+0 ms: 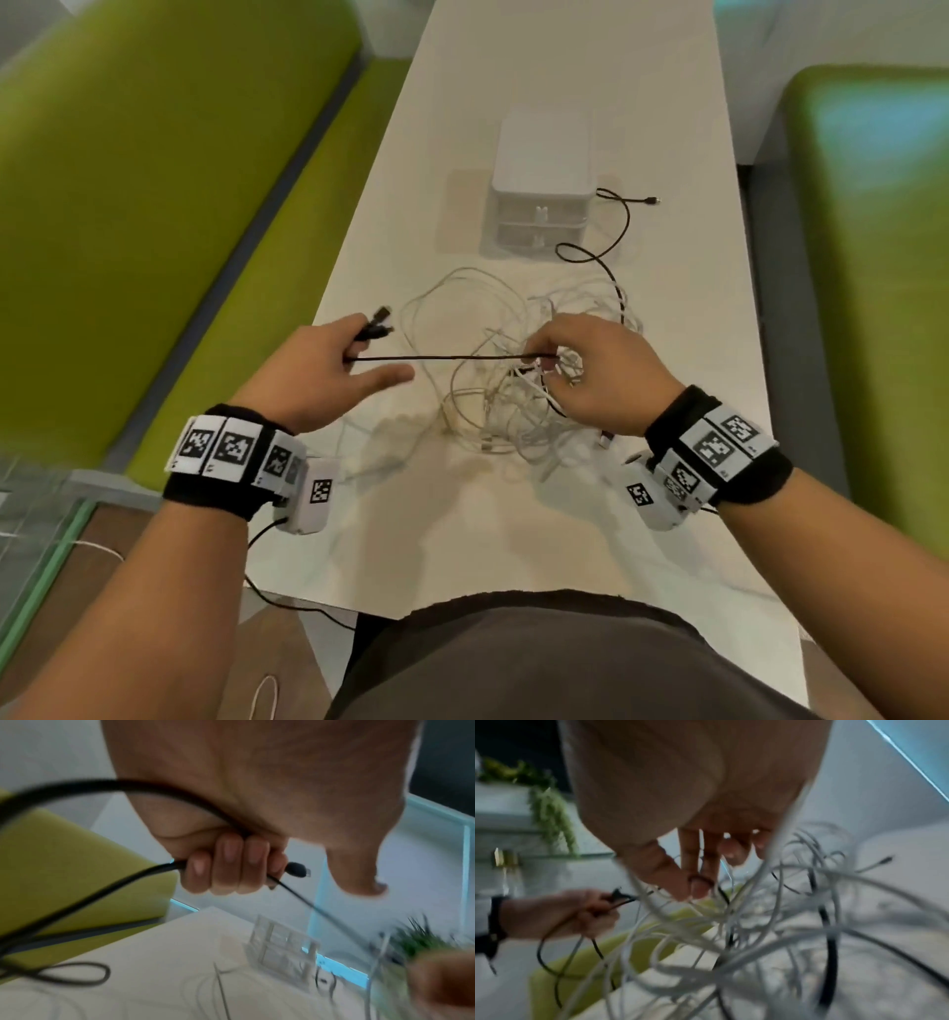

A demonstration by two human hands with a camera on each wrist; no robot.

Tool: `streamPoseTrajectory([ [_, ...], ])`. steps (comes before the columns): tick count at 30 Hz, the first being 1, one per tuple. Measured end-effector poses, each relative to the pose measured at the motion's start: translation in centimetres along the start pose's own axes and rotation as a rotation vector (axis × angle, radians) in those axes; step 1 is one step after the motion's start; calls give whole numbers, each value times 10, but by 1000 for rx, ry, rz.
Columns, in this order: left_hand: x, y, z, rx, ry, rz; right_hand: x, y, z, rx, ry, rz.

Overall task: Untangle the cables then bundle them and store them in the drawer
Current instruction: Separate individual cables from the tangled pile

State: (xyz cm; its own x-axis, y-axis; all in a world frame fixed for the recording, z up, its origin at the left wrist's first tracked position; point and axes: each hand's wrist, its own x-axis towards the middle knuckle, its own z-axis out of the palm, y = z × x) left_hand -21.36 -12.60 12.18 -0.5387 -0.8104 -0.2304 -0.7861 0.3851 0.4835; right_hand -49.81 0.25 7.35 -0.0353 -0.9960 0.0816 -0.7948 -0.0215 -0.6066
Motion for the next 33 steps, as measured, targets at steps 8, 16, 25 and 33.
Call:
streamPoseTrajectory([
  [8, 2, -19, 5, -74, 147, 114, 8, 2, 11, 28, -32, 185],
  [16, 6, 6, 20, -507, 335, 135, 9, 0, 2, -331, -145, 186],
  [25, 10, 73, 69, -346, 293, 327, 13, -31, 0, -50, -34, -45],
  [33, 12, 77, 66, -156, 72, 123, 4, -13, 11, -74, -15, 20],
])
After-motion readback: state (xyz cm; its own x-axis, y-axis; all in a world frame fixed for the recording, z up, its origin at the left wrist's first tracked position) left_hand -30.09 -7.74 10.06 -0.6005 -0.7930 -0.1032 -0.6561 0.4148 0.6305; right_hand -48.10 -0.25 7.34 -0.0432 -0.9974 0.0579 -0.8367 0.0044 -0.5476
